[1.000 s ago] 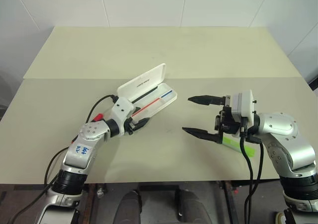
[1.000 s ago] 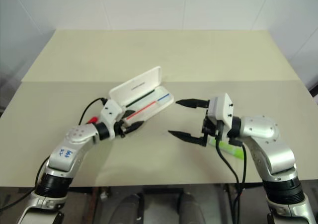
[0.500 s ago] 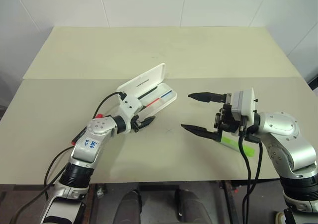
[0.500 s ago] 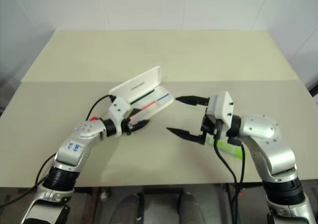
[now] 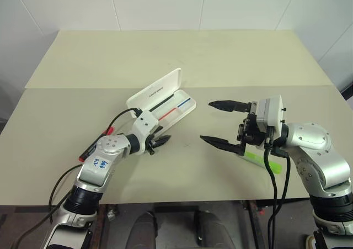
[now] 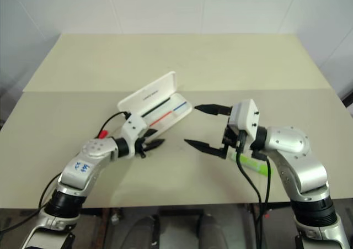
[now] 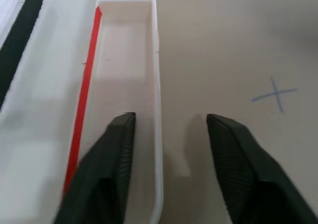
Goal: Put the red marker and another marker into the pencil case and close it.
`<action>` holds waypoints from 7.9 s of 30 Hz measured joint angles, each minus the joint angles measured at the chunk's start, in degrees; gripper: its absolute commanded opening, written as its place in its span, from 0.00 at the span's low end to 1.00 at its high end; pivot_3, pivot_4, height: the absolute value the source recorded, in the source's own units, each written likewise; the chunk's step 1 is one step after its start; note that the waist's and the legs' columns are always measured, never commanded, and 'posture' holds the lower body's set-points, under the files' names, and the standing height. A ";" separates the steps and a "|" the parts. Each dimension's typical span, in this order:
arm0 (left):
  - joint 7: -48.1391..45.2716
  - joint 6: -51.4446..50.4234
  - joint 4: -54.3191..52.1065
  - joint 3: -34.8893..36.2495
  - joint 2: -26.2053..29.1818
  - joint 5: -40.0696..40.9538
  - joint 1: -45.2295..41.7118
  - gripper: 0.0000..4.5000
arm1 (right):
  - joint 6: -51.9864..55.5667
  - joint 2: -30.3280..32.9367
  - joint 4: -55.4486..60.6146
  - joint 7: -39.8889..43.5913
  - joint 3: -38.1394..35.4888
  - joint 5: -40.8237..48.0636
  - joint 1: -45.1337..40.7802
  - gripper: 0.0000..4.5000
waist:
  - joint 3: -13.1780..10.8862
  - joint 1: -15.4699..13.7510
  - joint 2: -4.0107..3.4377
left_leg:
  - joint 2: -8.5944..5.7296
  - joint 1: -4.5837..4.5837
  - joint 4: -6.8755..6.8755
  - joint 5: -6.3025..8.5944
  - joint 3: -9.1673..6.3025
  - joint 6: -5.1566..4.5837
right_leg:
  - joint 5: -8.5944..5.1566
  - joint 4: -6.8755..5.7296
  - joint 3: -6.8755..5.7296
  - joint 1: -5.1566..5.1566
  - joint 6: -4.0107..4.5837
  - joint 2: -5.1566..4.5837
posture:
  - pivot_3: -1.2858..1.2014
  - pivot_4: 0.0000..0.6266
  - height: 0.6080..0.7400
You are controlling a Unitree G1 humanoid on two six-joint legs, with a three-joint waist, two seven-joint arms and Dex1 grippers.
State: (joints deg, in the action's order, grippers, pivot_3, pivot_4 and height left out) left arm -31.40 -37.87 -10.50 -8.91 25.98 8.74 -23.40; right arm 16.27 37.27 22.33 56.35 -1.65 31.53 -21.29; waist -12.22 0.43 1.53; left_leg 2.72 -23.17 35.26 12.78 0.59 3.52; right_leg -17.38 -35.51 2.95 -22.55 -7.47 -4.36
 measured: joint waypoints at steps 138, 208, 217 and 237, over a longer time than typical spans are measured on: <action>-0.98 12.00 -2.54 31.41 6.53 9.65 29.98 0.56 | 7.63 2.65 2.87 -0.27 -1.03 6.81 -1.12 1.00 | 0.32 1.22 0.46 | 0.16 0.07 -0.10 0.19 0.56 -0.24 | -0.23 0.40 0.34 -0.01 1.00 -0.15 | 0.52 0.24 1.00; -19.93 22.45 5.69 -5.66 5.34 -6.30 -5.28 0.14 | 7.53 2.36 9.98 -10.42 -3.91 4.41 6.47 1.00 | 0.43 1.08 0.38 | 0.20 -0.09 0.02 0.23 0.63 -0.28 | 0.23 0.41 0.46 -0.14 0.01 0.14 | 0.52 0.24 1.00; -18.20 23.90 7.03 -6.32 3.54 -8.75 -5.43 0.14 | 7.64 2.32 10.26 -10.99 -3.91 4.58 6.25 1.00 | 0.43 1.06 0.37 | 0.20 -0.09 0.02 0.23 0.63 -0.27 | 0.24 0.39 0.46 -0.15 -0.01 0.14 | 0.52 0.24 1.00; -20.08 23.12 5.52 -7.24 2.72 -7.02 -5.16 0.69 | 7.66 2.08 10.98 -11.84 -3.91 4.98 6.52 1.00 | 0.43 1.09 0.37 | 0.20 -0.08 0.04 0.23 0.62 -0.28 | 0.24 0.34 0.47 -0.14 -0.01 0.15 | 0.52 0.24 1.00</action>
State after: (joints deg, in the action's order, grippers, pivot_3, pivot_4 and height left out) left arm -51.48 -14.75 -4.98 -16.15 28.70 1.72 -28.55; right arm 23.92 39.35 33.31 44.50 -5.56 36.52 -14.77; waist -11.80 1.52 1.90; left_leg 2.92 -23.25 35.30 13.01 1.21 3.24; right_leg -17.14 -35.17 3.42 -22.69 -7.48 -4.21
